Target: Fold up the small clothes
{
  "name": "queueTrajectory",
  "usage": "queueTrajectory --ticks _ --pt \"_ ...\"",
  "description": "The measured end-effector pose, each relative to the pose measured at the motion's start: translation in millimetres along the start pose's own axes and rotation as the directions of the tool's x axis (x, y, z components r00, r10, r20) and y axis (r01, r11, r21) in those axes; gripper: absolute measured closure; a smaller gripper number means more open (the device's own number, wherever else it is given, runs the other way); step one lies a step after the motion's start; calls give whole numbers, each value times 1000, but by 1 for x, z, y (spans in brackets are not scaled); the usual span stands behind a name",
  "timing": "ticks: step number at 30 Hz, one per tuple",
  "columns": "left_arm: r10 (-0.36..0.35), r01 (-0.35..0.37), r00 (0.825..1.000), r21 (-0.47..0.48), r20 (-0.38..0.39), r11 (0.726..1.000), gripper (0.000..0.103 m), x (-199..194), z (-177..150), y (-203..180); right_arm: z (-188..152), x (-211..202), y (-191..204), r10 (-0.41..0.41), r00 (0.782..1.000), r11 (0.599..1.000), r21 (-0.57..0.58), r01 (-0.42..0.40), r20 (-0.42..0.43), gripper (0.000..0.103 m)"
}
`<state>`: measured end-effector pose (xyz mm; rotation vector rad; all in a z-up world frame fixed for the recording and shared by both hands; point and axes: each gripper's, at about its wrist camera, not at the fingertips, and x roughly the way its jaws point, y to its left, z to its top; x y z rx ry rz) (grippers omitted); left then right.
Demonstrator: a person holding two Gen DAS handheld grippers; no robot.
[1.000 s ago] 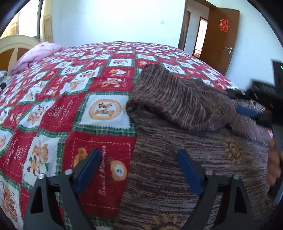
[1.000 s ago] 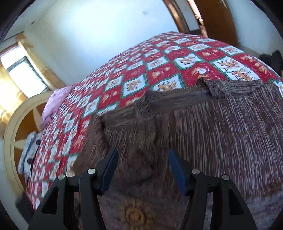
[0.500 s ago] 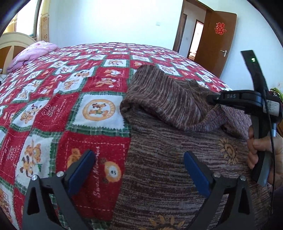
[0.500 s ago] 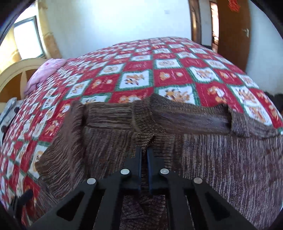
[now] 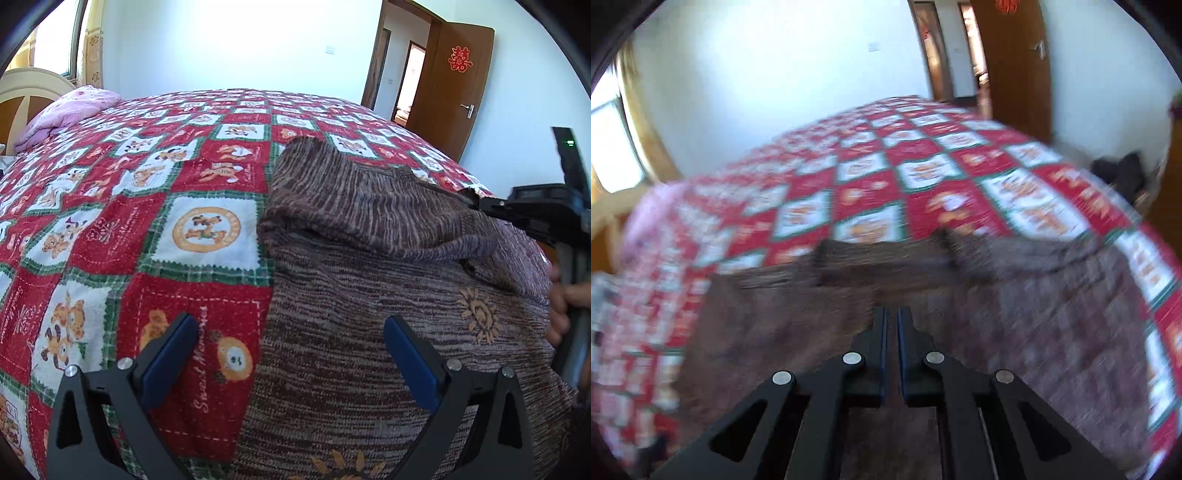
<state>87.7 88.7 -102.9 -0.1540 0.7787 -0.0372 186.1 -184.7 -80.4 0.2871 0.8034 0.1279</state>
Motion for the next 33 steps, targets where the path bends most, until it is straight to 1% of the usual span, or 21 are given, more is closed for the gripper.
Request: queueTrajectory --ticks 2,3,4,6,7,9,10,12,13,15,16,17,19,21,23,24,25,26,29,32,33 --pt "0 0 1000 0 0 1000 0 0 0 0 -8 -6 8 85 996 996 9 -85 -40 94" --pt "0 0 1000 0 0 1000 0 0 0 0 -12 -8 14 121 991 993 5 -121 -55 88" --pt "0 0 1000 -1 0 1000 0 0 0 0 -16 -9 19 139 988 990 -6 -140 -63 85" --pt "2 -2 1000 2 -1 1000 0 0 0 -1 -25 -9 34 173 981 982 -56 -179 -86 85" --pt "3 -3 1000 3 -2 1000 0 0 0 -1 -32 -7 45 162 980 980 -101 -174 -115 85" --pt "1 -1 1000 2 -1 1000 0 0 0 0 -46 0 57 91 979 979 -167 -122 -181 85" --pt "0 0 1000 1 -1 1000 0 0 0 -1 -52 2 56 74 975 979 -173 -111 -210 85" --pt "-3 3 1000 -1 0 1000 0 0 0 -1 -62 -5 50 75 975 975 -189 -116 -210 85" --pt "-2 2 1000 0 -1 1000 0 0 0 -1 -66 -12 48 57 976 973 -207 -102 -211 85" --pt "-1 1 1000 1 -2 1000 0 0 0 -1 -77 -20 42 27 964 974 -211 -85 -264 84" --pt "-2 2 1000 3 -4 1000 0 0 0 -1 -85 -22 37 5 952 977 -203 -71 -307 84" --pt "-5 5 1000 5 -7 1000 0 0 1 0 -87 -32 32 16 954 980 -185 -74 -299 84" --pt "-24 24 999 16 -27 1000 0 -3 2 1 -89 -62 24 -4 964 988 -152 -38 -264 84" --pt "-59 61 997 24 -54 998 1 -10 3 6 -92 -96 20 21 980 990 -130 -47 -195 84" --pt "-103 105 992 20 -69 994 3 -30 0 19 -100 -134 21 65 990 990 -119 -80 -123 76" --pt "-119 120 991 18 -63 993 3 -45 -2 30 -105 -148 23 91 991 988 -115 -102 -97 59" --pt "-124 125 991 24 -51 992 3 -58 -6 39 -113 -165 25 126 989 985 -113 -134 -73 40" --pt "-121 122 992 36 -40 992 3 -71 -9 46 -121 -177 28 161 986 979 -115 -166 -51 36" --pt "-109 110 994 95 -23 989 4 -109 -23 69 -142 -207 45 246 969 956 -158 -247 -26 36" --pt "-123 129 991 143 -50 981 6 -136 -42 83 -157 -220 59 308 950 933 -181 -311 -44 36" --pt "-140 149 988 148 -70 978 8 -142 -49 86 -162 -221 63 339 939 923 -172 -345 -60 36"
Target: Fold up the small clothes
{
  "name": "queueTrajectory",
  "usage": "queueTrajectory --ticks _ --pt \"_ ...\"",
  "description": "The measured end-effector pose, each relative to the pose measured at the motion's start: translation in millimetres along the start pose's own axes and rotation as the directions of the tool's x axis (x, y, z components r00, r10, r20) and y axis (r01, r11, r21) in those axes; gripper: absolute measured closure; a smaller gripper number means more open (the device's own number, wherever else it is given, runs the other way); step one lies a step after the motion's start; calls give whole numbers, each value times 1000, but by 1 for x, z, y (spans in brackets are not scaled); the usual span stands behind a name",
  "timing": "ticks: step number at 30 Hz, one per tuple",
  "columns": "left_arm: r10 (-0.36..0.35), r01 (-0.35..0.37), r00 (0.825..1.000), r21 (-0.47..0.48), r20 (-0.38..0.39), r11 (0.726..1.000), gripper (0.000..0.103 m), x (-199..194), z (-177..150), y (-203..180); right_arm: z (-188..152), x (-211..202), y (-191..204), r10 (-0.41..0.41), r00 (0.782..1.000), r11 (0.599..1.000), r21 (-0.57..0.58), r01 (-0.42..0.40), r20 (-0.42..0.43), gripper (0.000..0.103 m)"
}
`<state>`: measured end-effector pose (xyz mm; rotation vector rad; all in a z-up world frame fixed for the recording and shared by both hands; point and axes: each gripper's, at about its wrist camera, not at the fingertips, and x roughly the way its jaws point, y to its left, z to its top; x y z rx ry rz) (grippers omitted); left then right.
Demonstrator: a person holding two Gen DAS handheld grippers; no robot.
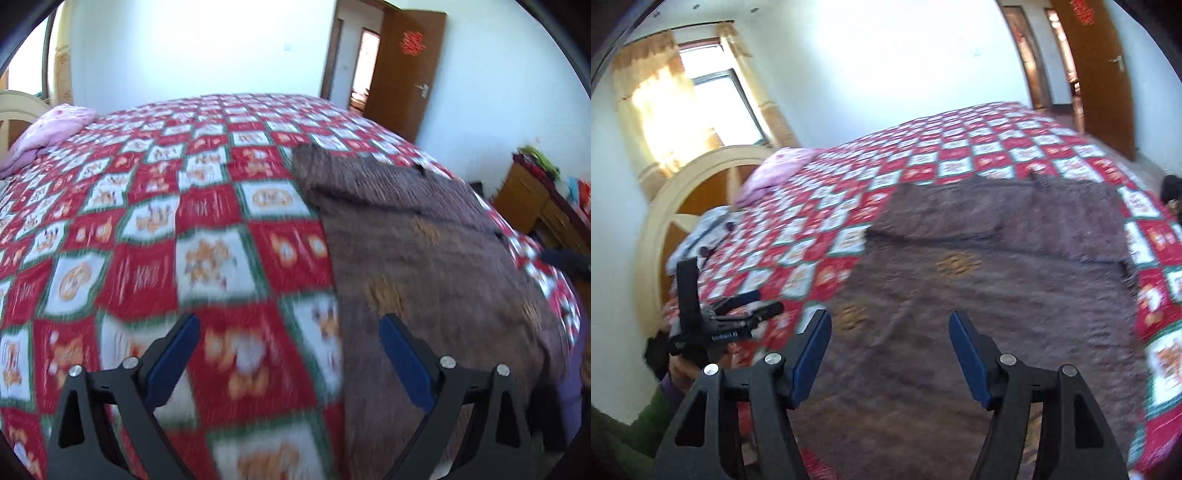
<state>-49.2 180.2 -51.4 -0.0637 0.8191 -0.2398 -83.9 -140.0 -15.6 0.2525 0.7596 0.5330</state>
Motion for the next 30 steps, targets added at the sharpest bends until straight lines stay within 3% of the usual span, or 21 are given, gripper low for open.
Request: queueTrajectory --ticks 3,6,9,11,13,19,21,24,28,30 --pt "-109 108 988 -16 -110 994 20 -2 -21 0 -12 8 10 63 998 998 11 -63 -20 36" --pt "-162 159 959 -31 -231 987 35 7 -38 -7 -22 24 21 88 994 996 4 -88 -68 36" --pt "-224 209 919 -79 -324 975 42 17 -51 -13 -32 33 30 91 991 995 -21 -94 -99 36" --pt "-265 242 888 -109 -376 964 57 21 -58 -18 -35 33 34 91 991 995 -31 -95 -101 36" --pt "-293 267 866 -121 -405 956 62 20 -62 -25 -34 32 34 88 992 995 -36 -91 -95 36" --pt "-345 292 826 -185 -446 939 63 28 -58 -29 -33 34 30 99 992 995 -2 -99 -81 36" --pt "-376 310 812 -216 -446 926 75 30 -58 -29 -34 35 28 107 991 994 4 -107 -84 36" --pt "-385 323 819 -213 -426 922 91 27 -55 -34 -36 39 31 118 988 993 -9 -120 -102 36" --pt "-363 308 848 -199 -385 930 94 25 -43 -41 -41 44 38 147 979 987 -46 -154 -140 36" --pt "-381 325 854 -210 -354 922 94 26 -36 -43 -44 48 43 164 973 982 -67 -176 -160 36"
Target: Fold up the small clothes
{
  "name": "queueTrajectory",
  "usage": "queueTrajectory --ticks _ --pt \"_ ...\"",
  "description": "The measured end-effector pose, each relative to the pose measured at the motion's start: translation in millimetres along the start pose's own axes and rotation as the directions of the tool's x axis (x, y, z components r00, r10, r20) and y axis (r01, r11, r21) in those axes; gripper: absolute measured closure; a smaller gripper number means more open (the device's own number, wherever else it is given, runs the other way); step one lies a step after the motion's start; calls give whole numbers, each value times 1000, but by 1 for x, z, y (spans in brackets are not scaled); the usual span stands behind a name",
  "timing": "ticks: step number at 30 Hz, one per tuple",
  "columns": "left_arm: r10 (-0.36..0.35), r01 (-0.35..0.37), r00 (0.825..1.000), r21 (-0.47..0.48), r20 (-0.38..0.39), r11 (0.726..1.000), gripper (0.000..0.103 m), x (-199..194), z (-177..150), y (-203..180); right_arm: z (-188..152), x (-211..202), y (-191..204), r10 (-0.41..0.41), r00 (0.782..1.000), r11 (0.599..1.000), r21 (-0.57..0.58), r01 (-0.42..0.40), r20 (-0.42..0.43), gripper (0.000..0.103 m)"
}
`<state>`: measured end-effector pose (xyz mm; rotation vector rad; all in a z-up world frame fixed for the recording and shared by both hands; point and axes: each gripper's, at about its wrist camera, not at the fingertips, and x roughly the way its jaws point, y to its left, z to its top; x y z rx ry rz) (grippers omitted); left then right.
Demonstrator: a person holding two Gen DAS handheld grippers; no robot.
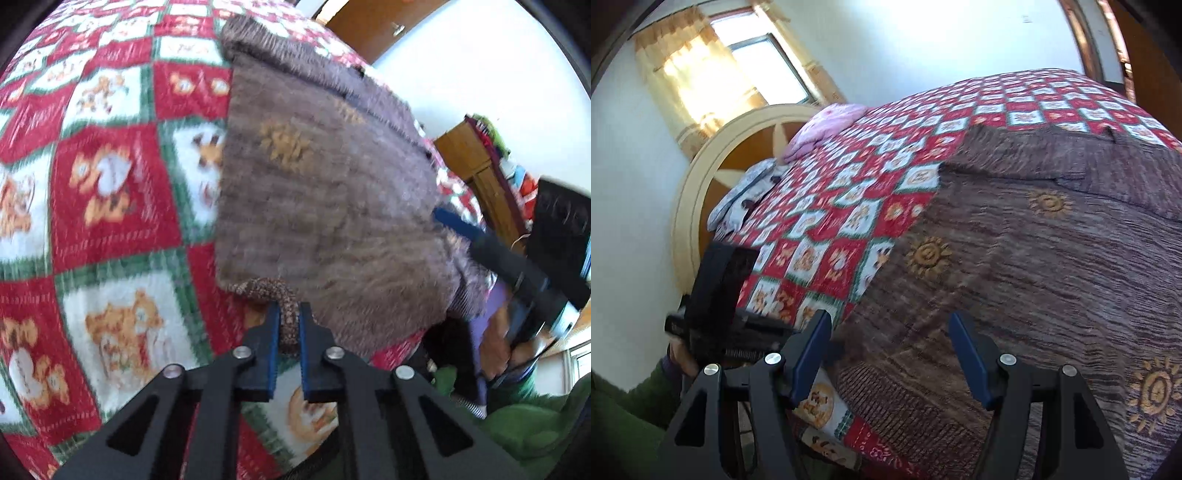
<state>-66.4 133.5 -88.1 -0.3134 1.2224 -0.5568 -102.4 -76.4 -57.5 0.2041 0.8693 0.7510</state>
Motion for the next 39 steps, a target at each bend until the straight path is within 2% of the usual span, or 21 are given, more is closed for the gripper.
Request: queueTrajectory --ticks 2,7,11,18,19,20,21,22,23,24,25,28,30,32,34,35,36,38,39 --pt "-38 39 999 -15 27 999 94 -1 11 0 -3 6 3 19 1000 1000 -13 -19 -18 36" --pt "-68 68 997 -10 37 998 94 11 43 -8 -10 26 4 57 996 998 10 -56 -71 36" --pt "-26 24 999 49 29 999 94 19 53 -12 -15 41 5 48 993 999 0 -49 -110 36" --pt "-8 8 1000 126 -2 992 92 15 55 -13 -12 76 6 12 991 1000 -18 -15 -137 36" --pt "-4 5 1000 145 -6 989 88 9 54 -12 -11 81 7 -14 991 999 -37 10 -130 43" --pt "-1 2 1000 159 -5 987 79 5 54 -11 -10 84 8 -48 991 997 -57 41 -123 56" --pt "5 -6 1000 169 3 986 73 -1 54 -9 -10 89 9 -84 988 994 -78 74 -129 88" --pt "22 -27 999 182 30 983 57 -9 55 -7 -9 94 7 -110 982 992 -81 99 -153 98" --pt "35 -44 998 190 52 981 42 -15 56 -5 -10 97 1 -113 981 993 -57 105 -160 98" --pt "45 -58 996 200 73 978 37 -20 56 -3 -11 96 -5 -98 983 995 -19 96 -156 98" --pt "49 -70 994 224 96 972 34 -27 57 -2 -12 94 -14 -62 986 997 33 68 -152 98" --pt "40 -67 995 300 94 952 34 -29 56 -5 -13 86 -31 0 992 991 131 17 -126 98" --pt "40 -67 996 387 78 920 34 -26 55 -14 -14 83 -37 17 993 986 165 3 -120 98" --pt "66 -85 996 509 55 856 34 -18 53 -27 -14 83 -39 28 992 984 178 -6 -122 98" --pt "105 -107 994 614 39 782 34 -8 50 -38 -13 81 -37 28 992 986 165 -7 -125 98" --pt "131 -121 991 671 36 731 34 -1 48 -45 -11 81 -35 25 992 988 154 -5 -125 98" --pt "146 -127 989 709 34 693 34 4 48 -49 -10 80 -31 24 992 990 139 -7 -124 98" --pt "143 -110 989 780 27 616 34 11 47 -54 -6 78 -25 26 993 994 109 -14 -118 98" --pt "137 -101 990 802 24 588 34 11 46 -55 -4 75 -21 31 993 996 86 -22 -114 98"
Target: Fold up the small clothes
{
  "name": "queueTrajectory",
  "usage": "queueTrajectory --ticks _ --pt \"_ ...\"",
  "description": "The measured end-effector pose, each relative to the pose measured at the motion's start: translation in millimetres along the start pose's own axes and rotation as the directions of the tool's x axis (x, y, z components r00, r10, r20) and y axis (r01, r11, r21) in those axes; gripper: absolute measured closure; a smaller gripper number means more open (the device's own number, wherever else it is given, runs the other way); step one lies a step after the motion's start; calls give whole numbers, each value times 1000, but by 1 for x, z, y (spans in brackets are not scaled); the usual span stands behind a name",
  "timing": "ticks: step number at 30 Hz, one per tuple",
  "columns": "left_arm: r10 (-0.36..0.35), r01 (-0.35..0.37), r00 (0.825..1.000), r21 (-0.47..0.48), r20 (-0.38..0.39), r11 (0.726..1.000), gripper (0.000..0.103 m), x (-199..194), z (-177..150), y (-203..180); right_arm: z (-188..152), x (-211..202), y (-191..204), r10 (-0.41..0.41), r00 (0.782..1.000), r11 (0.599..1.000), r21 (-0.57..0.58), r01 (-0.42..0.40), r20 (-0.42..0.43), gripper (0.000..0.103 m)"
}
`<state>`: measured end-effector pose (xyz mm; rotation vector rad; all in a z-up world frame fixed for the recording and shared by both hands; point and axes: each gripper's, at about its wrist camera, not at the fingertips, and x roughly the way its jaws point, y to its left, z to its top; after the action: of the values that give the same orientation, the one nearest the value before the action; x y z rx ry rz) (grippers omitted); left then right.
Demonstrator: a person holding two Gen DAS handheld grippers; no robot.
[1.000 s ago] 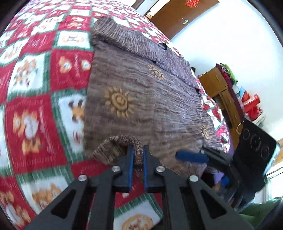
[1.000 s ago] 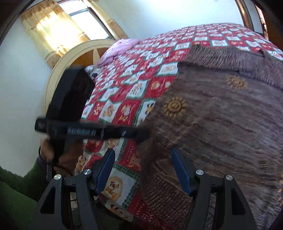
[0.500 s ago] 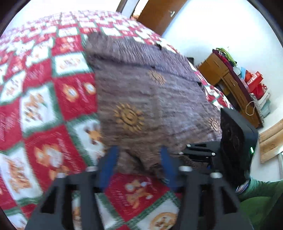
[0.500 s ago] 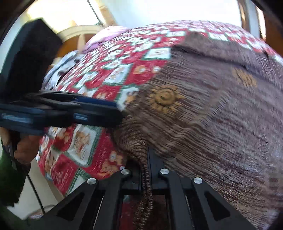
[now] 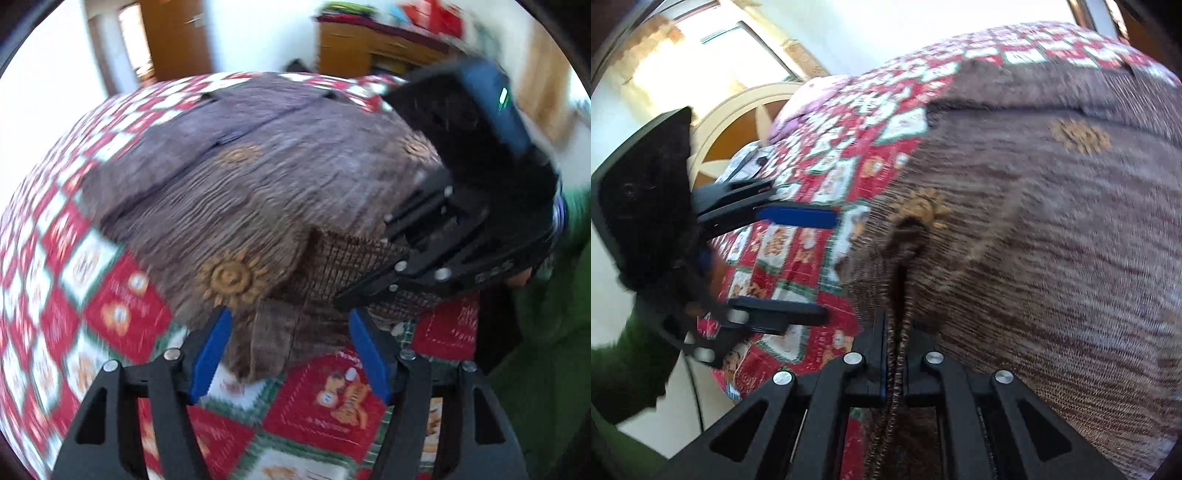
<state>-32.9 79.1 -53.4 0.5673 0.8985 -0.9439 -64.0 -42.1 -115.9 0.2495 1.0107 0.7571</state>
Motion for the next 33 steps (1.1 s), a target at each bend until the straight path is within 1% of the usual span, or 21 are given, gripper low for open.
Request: queueTrajectory --ticks 1,4,7,9,10,11,12,13,14,17,19,20,21,22,23,24,25,27,29,31,33 --pt "-13 12 1000 59 9 998 34 1 3 -2 2 -4 6 5 1000 999 -34 -5 3 98" --pt "-95 88 995 160 34 983 33 -6 7 -9 9 -17 18 5 1000 991 -136 -4 6 98" --pt "-178 171 984 211 14 962 33 -6 10 -13 15 -31 26 28 1000 974 -225 -26 7 98" --pt "-204 196 979 225 11 954 33 -5 10 -15 19 -37 28 31 999 967 -254 -26 15 98" --pt "-207 199 978 232 10 952 35 -2 10 -18 20 -40 28 30 999 966 -258 -23 20 98" --pt "-208 200 978 232 11 952 45 0 10 -19 22 -40 27 35 999 967 -253 -30 18 98" --pt "-210 203 978 224 6 953 54 2 11 -20 22 -40 25 47 999 969 -245 -42 14 98" --pt "-217 212 976 197 1 957 77 5 12 -19 23 -40 24 61 998 971 -233 -56 14 98" --pt "-224 221 975 167 -2 961 90 7 13 -16 23 -41 22 73 997 973 -220 -68 15 98" --pt "-258 258 966 52 -9 965 91 16 11 -7 23 -39 15 115 993 981 -157 -112 13 97" --pt "-245 245 970 11 -4 969 92 21 6 -4 22 -47 8 131 991 986 -105 -127 28 96" --pt "-235 235 972 -18 1 972 92 22 2 -2 22 -54 2 141 989 988 -72 -138 41 94" --pt "-232 232 973 -42 9 972 93 23 0 0 20 -64 -5 145 988 989 -35 -143 58 86" --pt "-240 242 970 -84 36 967 93 19 -5 4 18 -77 -15 134 987 991 4 -135 84 74" --pt "-248 254 967 -112 61 961 93 15 -9 7 16 -92 -24 111 988 993 36 -115 112 67" --pt "-255 265 963 -142 90 954 93 11 -12 11 12 -109 -34 72 987 994 68 -82 142 54" --pt "-256 275 959 -176 124 945 93 7 -15 14 6 -132 -47 7 984 993 112 -27 176 51" --pt "-251 290 950 -231 184 929 93 2 -22 17 -8 -172 -69 -99 972 979 196 57 211 51" --pt "-243 298 945 -268 221 916 93 4 -26 17 -30 -214 -89 -180 956 952 287 110 231 51" --pt "-240 302 943 -288 232 909 93 7 -31 15 -55 -244 -104 -265 939 912 372 171 218 51" --pt "-240 303 943 -293 233 907 93 10 -32 13 -74 -258 -108 -297 933 890 414 193 202 51"
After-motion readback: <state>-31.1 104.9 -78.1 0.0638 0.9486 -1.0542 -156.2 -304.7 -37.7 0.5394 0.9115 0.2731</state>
